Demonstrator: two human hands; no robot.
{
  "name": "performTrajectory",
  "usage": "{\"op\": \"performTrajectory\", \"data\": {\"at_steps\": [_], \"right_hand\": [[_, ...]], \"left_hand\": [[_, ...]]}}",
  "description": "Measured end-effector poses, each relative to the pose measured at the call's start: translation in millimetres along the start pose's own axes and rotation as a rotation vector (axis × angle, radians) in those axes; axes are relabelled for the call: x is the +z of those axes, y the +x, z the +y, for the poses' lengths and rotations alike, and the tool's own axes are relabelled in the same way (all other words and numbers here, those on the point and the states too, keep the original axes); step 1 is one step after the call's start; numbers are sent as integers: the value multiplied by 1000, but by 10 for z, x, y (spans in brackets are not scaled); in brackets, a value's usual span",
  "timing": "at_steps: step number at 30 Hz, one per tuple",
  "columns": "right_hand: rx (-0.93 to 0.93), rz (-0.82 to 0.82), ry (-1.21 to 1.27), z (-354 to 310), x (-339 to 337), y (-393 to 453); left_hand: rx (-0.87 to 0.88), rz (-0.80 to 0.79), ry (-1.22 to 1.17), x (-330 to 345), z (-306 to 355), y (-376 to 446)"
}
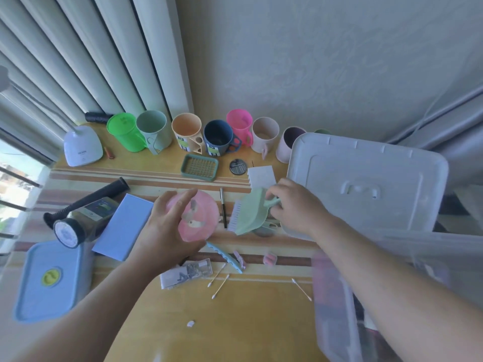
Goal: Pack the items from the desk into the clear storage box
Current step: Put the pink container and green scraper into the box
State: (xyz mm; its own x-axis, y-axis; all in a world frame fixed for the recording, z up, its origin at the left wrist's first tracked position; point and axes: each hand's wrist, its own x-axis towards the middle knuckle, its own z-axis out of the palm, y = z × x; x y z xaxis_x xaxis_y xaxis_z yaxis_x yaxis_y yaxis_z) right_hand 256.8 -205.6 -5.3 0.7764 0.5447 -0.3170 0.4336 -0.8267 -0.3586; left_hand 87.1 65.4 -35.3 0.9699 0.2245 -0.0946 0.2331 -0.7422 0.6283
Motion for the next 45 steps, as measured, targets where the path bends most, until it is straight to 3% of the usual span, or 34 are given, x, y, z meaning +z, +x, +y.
{"op": "performTrajectory", "data": {"at_steps": [10,19,26,30,37,40,43,45], "right_hand": [[155,211,537,272,-426,-1104],[152,85,475,1513,-718,-2415],[482,237,457,2982,-356,-3479],[522,1,366,3719,207,-3429],[547,-84,149,3548,222,-3325],[536,-193,102,3485,190,-3260],[264,-160,-13,3267,-2,-3262],[90,-142,40,2980,-118,-3249]], "left_hand": [[132,23,11,-83,929,-279],[311,-69,19,408,2343,-638],[391,-201,31,1363,3229,-976],[378,-330,68,1925,3424,-1114],[300,-431,164,2385,3420,-1274],[288,-441,196,2414,3393,-1294],[304,-448,228,2386,3369,-1299],[294,-467,283,2348,3347,-1291]]}}
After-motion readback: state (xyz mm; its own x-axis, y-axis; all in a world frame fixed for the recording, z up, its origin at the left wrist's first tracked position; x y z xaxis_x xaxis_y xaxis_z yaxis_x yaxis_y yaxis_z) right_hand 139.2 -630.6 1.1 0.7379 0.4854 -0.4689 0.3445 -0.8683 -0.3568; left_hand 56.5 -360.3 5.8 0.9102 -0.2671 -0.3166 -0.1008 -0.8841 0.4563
